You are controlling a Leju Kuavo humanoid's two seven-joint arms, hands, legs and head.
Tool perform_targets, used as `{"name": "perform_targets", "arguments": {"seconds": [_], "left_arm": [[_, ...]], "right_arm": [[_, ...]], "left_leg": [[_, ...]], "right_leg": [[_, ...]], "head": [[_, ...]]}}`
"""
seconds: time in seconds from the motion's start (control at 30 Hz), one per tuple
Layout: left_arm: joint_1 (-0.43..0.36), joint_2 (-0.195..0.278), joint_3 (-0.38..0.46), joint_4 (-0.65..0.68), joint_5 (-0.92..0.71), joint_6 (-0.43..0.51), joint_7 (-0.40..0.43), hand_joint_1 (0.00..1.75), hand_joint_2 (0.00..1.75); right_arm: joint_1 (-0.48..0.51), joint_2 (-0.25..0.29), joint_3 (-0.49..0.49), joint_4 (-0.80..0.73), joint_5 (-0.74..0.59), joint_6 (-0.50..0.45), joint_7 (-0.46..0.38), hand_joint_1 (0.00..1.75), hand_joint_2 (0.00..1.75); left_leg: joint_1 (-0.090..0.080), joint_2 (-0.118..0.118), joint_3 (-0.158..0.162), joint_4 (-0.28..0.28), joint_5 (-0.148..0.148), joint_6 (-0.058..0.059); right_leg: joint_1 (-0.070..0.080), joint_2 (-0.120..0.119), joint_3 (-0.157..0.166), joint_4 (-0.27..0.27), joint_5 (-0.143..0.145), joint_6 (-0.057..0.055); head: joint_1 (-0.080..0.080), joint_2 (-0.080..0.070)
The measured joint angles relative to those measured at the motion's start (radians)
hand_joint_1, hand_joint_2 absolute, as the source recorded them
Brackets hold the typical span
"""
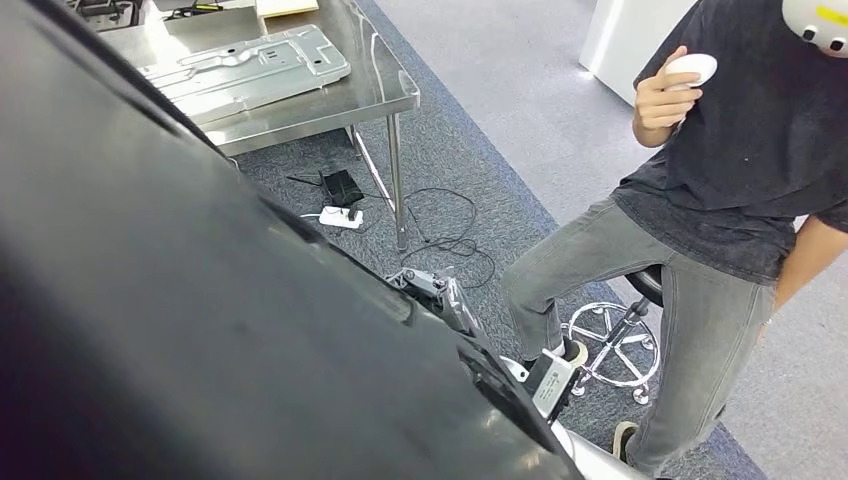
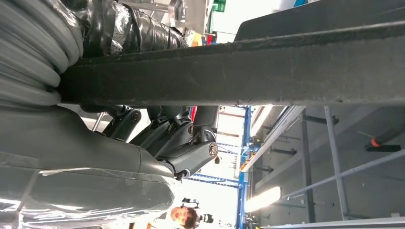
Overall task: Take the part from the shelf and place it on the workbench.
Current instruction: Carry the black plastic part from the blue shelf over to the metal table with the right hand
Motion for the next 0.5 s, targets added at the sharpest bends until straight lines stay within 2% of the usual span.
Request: {"name": "perform_targets", "arguments": {"seconds": [0.03, 0.07, 0.13, 0.17, 0.2, 0.27, 0.33, 0.37, 0.4, 0.43, 0.47, 0.5], "left_arm": [[0.002, 0.000, 0.000, 0.000, 0.000, 0.000, 0.000, 0.00, 1.75], [0.004, 0.000, 0.000, 0.000, 0.000, 0.000, 0.000, 0.00, 1.75], [0.006, 0.002, 0.000, 0.000, 0.001, 0.000, 0.001, 0.00, 1.75], [0.005, 0.003, 0.000, 0.000, 0.000, 0.000, 0.001, 0.00, 1.75], [0.003, 0.003, 0.000, 0.000, 0.000, 0.000, 0.001, 0.00, 1.75], [0.001, 0.004, 0.000, 0.000, 0.000, -0.001, 0.000, 0.00, 1.75], [0.003, 0.004, 0.000, 0.000, 0.000, -0.001, 0.000, 0.00, 1.75], [0.004, 0.004, 0.000, 0.000, 0.000, -0.001, 0.000, 0.00, 1.75], [0.004, 0.004, 0.000, 0.000, 0.000, -0.001, 0.000, 0.00, 1.75], [0.003, 0.004, 0.000, 0.000, 0.000, -0.001, 0.000, 0.00, 1.75], [0.001, 0.004, 0.000, 0.000, 0.000, 0.000, 0.000, 0.00, 1.75], [0.001, 0.004, 0.000, 0.000, 0.000, 0.000, 0.000, 0.00, 1.75]], "right_arm": [[0.000, 0.000, 0.000, 0.000, 0.000, 0.000, 0.000, 1.75, 1.75], [0.000, 0.000, 0.000, 0.000, 0.000, 0.000, 0.000, 1.75, 1.75], [0.000, 0.000, 0.000, 0.000, 0.000, 0.000, 0.000, 1.75, 1.75], [0.000, 0.000, 0.000, 0.000, 0.000, 0.000, 0.000, 1.75, 1.75], [0.000, 0.000, 0.000, 0.000, 0.001, -0.001, 0.000, 1.75, 1.75], [0.000, 0.000, 0.000, 0.000, 0.001, -0.001, 0.001, 1.75, 1.75], [0.000, 0.000, 0.000, 0.000, 0.001, -0.001, 0.002, 1.75, 1.75], [-0.001, -0.001, 0.000, 0.000, 0.001, -0.001, 0.002, 1.75, 1.75], [-0.001, -0.001, 0.000, 0.000, 0.001, -0.001, 0.002, 1.75, 1.75], [-0.002, -0.001, 0.000, 0.000, 0.001, -0.001, 0.003, 1.75, 1.75], [-0.001, -0.001, 0.000, 0.000, 0.001, -0.001, 0.003, 1.75, 1.75], [-0.001, -0.001, 0.000, 0.000, 0.001, -0.002, 0.003, 1.75, 1.75]], "left_leg": [[0.000, 0.000, -0.024, 0.017, 0.016, 0.001], [-0.001, 0.001, -0.027, -0.006, 0.053, 0.004], [-0.005, 0.007, 0.010, -0.130, 0.146, 0.019], [-0.010, 0.012, 0.033, -0.188, 0.175, 0.027], [-0.015, 0.016, 0.049, -0.224, 0.184, 0.035], [-0.022, 0.017, 0.059, -0.246, 0.175, 0.044], [-0.015, 0.011, 0.075, -0.265, 0.173, 0.051], [-0.011, 0.009, 0.087, -0.275, 0.172, 0.056], [-0.007, 0.007, 0.099, -0.284, 0.171, 0.061], [-0.008, 0.005, 0.108, -0.287, 0.167, 0.064], [-0.007, 0.003, 0.114, -0.288, 0.162, 0.067], [-0.007, -0.001, 0.121, -0.288, 0.157, 0.068]], "right_leg": [[0.002, -0.001, 0.008, 0.000, -0.006, -0.001], [0.003, -0.001, 0.018, 0.000, -0.014, 0.000], [0.005, -0.002, 0.041, -0.001, -0.029, 0.002], [0.007, -0.004, 0.048, -0.002, -0.036, 0.006], [0.007, -0.005, 0.052, -0.004, -0.041, 0.010], [0.007, -0.010, 0.055, -0.010, -0.047, 0.021], [0.009, -0.014, 0.064, -0.011, -0.055, 0.032], [0.010, -0.013, 0.059, 0.009, -0.067, 0.036], [0.010, -0.010, 0.041, 0.050, -0.085, 0.038], [0.009, -0.006, 0.008, 0.112, -0.107, 0.040], [0.007, -0.003, -0.036, 0.181, -0.128, 0.041], [0.006, -0.001, -0.078, 0.237, -0.136, 0.043]], "head": [[0.000, 0.000], [0.000, 0.000], [0.000, 0.000], [-0.001, 0.000], [0.000, 0.000], [0.001, 0.000], [0.004, 0.000], [0.004, 0.000], [0.005, 0.000], [0.006, 0.000], [0.007, 0.000], [0.007, 0.000]]}}
